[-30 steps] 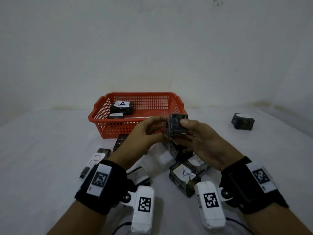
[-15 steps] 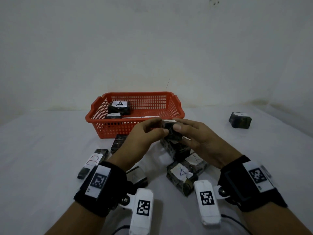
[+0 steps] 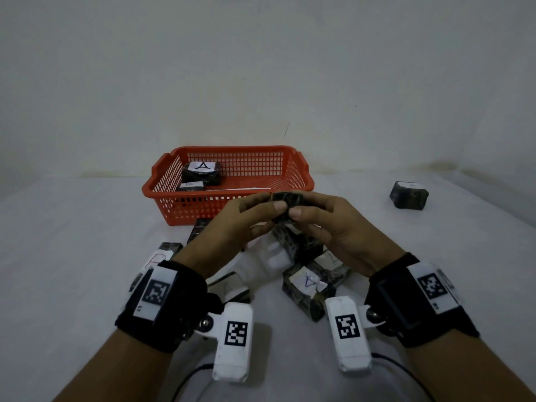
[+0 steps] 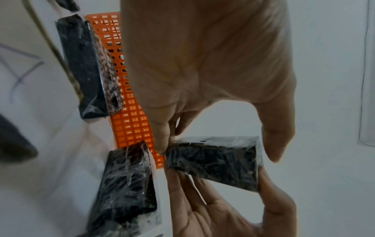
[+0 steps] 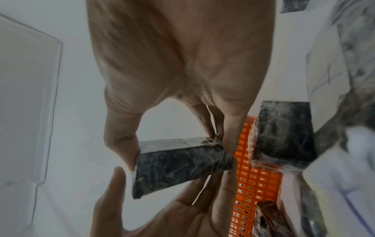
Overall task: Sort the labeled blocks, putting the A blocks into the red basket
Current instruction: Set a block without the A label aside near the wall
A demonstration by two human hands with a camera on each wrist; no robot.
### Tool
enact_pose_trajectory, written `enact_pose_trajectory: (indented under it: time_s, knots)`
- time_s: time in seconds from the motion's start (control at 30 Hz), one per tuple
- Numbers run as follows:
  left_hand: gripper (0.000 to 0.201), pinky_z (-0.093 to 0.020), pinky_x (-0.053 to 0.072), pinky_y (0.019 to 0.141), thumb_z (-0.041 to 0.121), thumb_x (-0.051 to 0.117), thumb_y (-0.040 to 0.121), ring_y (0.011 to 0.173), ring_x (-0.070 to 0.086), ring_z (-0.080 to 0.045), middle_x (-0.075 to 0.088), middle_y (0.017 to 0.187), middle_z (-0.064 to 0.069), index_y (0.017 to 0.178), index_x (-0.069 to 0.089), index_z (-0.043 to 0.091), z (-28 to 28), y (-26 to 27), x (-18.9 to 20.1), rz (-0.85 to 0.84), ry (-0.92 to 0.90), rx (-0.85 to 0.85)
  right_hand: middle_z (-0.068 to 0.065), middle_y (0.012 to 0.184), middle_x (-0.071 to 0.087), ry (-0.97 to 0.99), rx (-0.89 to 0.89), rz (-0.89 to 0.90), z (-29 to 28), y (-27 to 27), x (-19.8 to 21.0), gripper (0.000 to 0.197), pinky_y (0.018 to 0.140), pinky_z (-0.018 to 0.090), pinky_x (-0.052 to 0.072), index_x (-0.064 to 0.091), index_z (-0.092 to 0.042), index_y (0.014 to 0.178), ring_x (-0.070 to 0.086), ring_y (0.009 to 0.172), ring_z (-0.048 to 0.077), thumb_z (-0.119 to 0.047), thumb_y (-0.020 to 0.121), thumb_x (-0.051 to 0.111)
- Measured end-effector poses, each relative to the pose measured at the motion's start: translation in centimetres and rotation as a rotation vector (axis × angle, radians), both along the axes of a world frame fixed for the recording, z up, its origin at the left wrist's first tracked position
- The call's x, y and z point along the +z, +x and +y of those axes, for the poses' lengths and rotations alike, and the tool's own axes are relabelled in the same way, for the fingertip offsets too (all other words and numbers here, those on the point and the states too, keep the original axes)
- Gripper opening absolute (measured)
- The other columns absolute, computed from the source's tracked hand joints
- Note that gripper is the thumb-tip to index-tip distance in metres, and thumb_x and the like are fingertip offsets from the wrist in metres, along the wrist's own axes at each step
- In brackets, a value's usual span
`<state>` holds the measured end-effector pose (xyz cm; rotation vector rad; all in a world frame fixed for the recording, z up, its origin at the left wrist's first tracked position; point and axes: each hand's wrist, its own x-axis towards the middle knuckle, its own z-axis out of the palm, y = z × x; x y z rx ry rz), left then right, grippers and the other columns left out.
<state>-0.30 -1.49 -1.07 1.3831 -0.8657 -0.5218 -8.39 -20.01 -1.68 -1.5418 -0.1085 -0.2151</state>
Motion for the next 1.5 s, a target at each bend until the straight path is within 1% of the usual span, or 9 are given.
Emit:
enact_pose_trajectory:
  time_s: [0.2,0.37,0.57,0.83,0.93,1.07,1.2,1.37,1.5]
  knots:
    - [0.028,-0.048,0.045,0.113,0.023,0.062,0.093,0.121,0.068,-0.02,0.074,0.124,-0.005,0.119,0.073,0.022,-0.1,0.4,-0.4,-0.025,0.01,0.06,0.007,0.123,0.077,0.061,0.056,0.025,0.2,0.1,0.0,0.049,0.1,0.025,0.057,0.069,-0.01,0.129,0.073,0.117,0.019,-0.023,0.082,0.072]
    - [0.043,-0.04,0.047,0.113,0.015,0.059,0.093,0.129,0.063,-0.023,0.068,0.134,-0.009,0.136,0.06,0.011,0.3,0.5,-0.4,0.014,0.008,-0.066,0.009,0.122,0.078,0.016,-0.037,-0.005,0.1,0.5,-0.4,0.044,0.106,0.034,0.055,0.077,-0.019,0.12,0.072,0.119,0.025,-0.033,0.08,0.084]
    - [0.032,-0.032,0.053,0.105,0.02,0.06,0.089,0.12,0.069,-0.018,0.074,0.123,-0.005,0.119,0.071,0.017,-0.2,0.5,-0.4,0.037,-0.044,0.027,0.007,0.119,0.077,0.119,0.059,0.012,0.4,0.0,0.2,0.046,0.095,0.022,0.058,0.068,-0.005,0.129,0.074,0.112,0.016,-0.019,0.085,0.073]
    - [0.029,-0.031,0.054,0.102,0.019,0.065,0.093,0.121,0.068,-0.02,0.073,0.125,-0.007,0.121,0.07,0.016,0.1,0.3,-0.1,0.047,-0.058,0.015,0.006,0.12,0.077,0.091,0.007,0.006,0.5,0.0,0.2,0.048,0.101,0.028,0.057,0.069,-0.009,0.131,0.073,0.117,0.02,-0.016,0.085,0.08]
    - [0.045,-0.04,0.049,0.11,0.016,0.068,0.085,0.122,0.067,-0.021,0.072,0.127,-0.006,0.13,0.064,0.014,0.1,0.5,-0.2,0.008,-0.042,0.078,0.009,0.127,0.076,0.075,-0.03,0.038,0.8,-0.2,0.5,0.049,0.108,0.037,0.054,0.07,-0.012,0.132,0.071,0.121,0.022,-0.032,0.087,0.07]
    - [0.096,-0.044,0.05,0.11,0.024,0.089,0.064,0.126,0.064,-0.016,0.068,0.134,0.003,0.149,0.044,0.022,0.5,1.2,-0.4,0.006,0.009,0.14,0.005,0.114,0.08,0.092,-0.067,0.096,1.1,-0.5,0.9,0.055,0.091,0.042,0.062,0.072,-0.019,0.126,0.077,0.103,0.024,-0.058,0.087,0.066]
    - [0.107,-0.04,0.052,0.108,0.003,0.092,0.064,0.13,0.061,-0.014,0.06,0.143,0.005,0.152,0.038,0.028,0.4,0.9,-0.3,-0.022,0.026,0.085,0.015,0.112,0.079,0.101,-0.116,0.08,0.9,-0.4,1.0,0.039,0.073,0.035,0.064,0.075,-0.012,0.121,0.077,0.09,0.025,-0.038,0.093,0.066]
    - [0.065,-0.035,0.06,0.094,0.033,0.079,0.077,0.118,0.07,-0.013,0.069,0.128,0.014,0.137,0.054,0.036,-0.3,-0.1,0.3,0.003,-0.122,0.164,0.01,0.111,0.081,0.035,-0.171,0.008,0.6,-0.3,0.7,0.043,0.082,0.04,0.065,0.068,-0.017,0.133,0.079,0.099,0.029,-0.014,0.09,0.075]
    - [0.03,-0.024,0.061,0.078,0.017,0.067,0.094,0.1,0.077,-0.013,0.075,0.119,0.0,0.121,0.064,0.029,-0.4,-0.4,0.6,-0.024,-0.198,0.334,0.008,0.113,0.08,-0.062,-0.139,-0.028,0.6,-0.4,0.6,0.061,0.086,0.046,0.064,0.068,-0.028,0.132,0.078,0.106,0.026,-0.024,0.073,0.084]
